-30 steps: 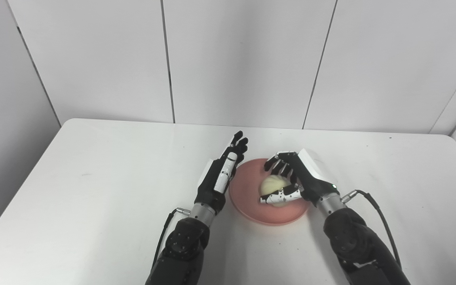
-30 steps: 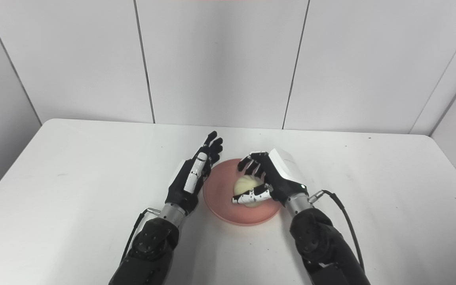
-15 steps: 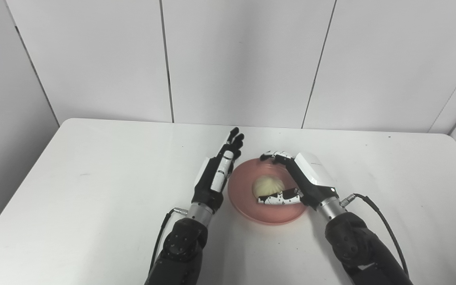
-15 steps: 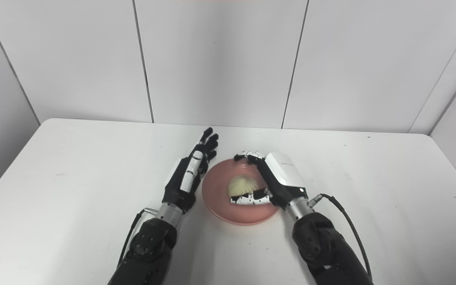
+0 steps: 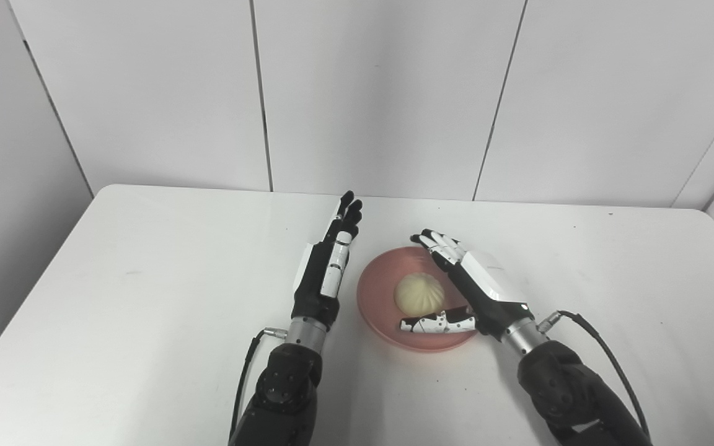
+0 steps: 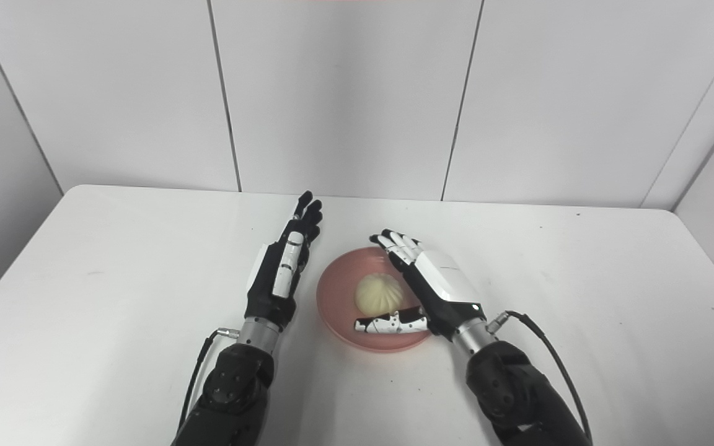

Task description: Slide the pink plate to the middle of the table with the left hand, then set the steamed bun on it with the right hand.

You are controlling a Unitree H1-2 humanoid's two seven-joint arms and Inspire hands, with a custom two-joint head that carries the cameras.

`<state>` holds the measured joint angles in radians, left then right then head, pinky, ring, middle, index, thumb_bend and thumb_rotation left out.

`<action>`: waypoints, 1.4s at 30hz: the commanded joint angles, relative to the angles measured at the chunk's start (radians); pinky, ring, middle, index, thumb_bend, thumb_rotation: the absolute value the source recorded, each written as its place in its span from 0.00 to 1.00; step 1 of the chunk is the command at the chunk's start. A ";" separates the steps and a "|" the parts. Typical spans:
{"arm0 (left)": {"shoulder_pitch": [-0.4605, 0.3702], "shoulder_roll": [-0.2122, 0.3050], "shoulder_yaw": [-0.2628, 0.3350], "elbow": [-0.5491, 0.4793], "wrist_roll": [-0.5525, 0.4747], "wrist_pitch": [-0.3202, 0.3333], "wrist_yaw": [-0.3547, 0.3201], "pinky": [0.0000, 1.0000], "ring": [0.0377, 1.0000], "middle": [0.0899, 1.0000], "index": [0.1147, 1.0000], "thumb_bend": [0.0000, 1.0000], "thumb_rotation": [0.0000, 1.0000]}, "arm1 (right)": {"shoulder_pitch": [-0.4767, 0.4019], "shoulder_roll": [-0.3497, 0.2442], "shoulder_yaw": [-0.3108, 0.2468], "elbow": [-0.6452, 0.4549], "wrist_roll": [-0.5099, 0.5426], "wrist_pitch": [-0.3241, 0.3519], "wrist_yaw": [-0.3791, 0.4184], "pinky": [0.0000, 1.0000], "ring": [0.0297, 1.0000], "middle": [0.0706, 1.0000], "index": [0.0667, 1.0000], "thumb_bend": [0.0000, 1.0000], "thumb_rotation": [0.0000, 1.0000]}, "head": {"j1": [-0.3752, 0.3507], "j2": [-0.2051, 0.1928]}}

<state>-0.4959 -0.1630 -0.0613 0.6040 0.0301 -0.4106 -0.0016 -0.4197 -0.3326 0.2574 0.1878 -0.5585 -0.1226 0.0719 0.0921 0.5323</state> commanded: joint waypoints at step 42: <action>0.156 0.038 0.010 -0.246 -0.078 0.329 -0.050 1.00 1.00 1.00 1.00 0.54 1.00 | 0.136 0.206 -0.306 -0.045 0.697 0.017 -0.002 1.00 1.00 1.00 1.00 0.70 0.85 | -0.010 0.076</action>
<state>-0.3577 -0.1382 -0.0607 0.3585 -0.0396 -0.0907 -0.0514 -0.2727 -0.1269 -0.0480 0.1822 0.1383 -0.1151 0.0640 0.0811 0.6090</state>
